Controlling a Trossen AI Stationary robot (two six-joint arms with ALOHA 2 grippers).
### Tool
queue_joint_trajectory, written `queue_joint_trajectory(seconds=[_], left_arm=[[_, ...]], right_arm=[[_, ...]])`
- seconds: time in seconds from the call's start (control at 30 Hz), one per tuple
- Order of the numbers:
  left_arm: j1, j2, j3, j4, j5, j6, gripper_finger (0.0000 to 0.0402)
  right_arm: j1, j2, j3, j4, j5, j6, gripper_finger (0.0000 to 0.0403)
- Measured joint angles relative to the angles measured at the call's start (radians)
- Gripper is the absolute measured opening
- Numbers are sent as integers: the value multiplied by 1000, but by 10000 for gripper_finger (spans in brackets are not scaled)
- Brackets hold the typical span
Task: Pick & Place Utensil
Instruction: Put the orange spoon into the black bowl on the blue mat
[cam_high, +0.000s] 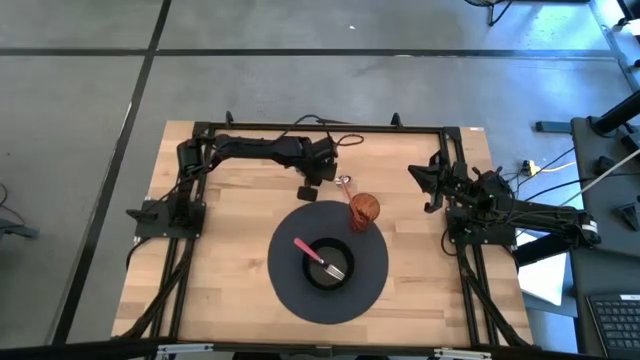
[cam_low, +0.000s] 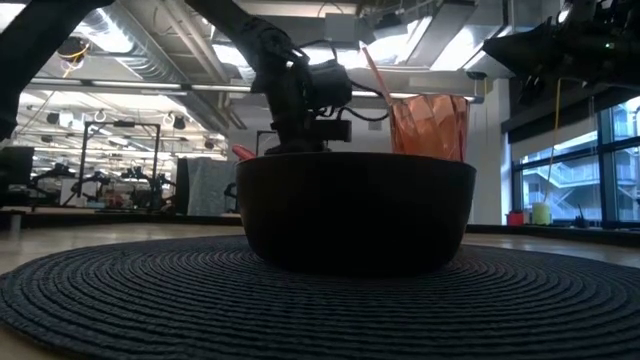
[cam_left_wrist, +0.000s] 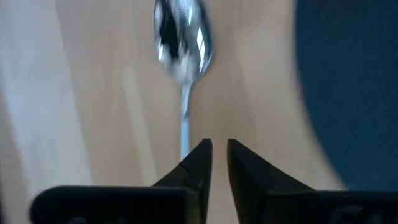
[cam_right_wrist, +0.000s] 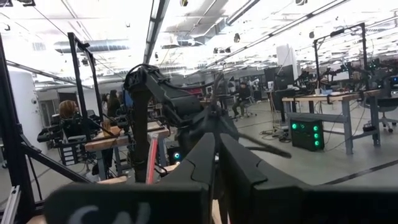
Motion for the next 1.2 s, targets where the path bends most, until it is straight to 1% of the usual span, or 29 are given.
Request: queue_joint_trajectory(seconds=[0.07, 0.13, 0.3, 0.4, 0.57, 0.77, 0.97, 1.1, 1.2], left_arm=[[12, 0, 1, 36, 68, -9, 65], [20, 0, 1, 77, 99, -25, 87], [33, -2, 2, 140, 131, -86, 134], [39, 3, 3, 153, 135, -114, 150], [50, 28, 5, 167, 154, -130, 152], [66, 80, 6, 160, 236, -156, 150], [69, 115, 6, 164, 238, -155, 150], [76, 118, 6, 167, 225, -147, 150], [82, 118, 6, 166, 239, -145, 150]], right_arm=[[0, 0, 0, 2, 0, -1, 23], [0, 0, 0, 2, 0, -1, 23], [0, 0, 0, 5, 1, -4, 23], [0, 0, 0, 7, 1, -4, 23], [0, 0, 0, 7, 2, -4, 23], [1, 0, 0, 16, 0, -3, 23], [1, 0, 0, 17, -8, -3, 23], [1, 0, 0, 17, -8, -3, 23], [1, 0, 0, 17, -8, -4, 23]])
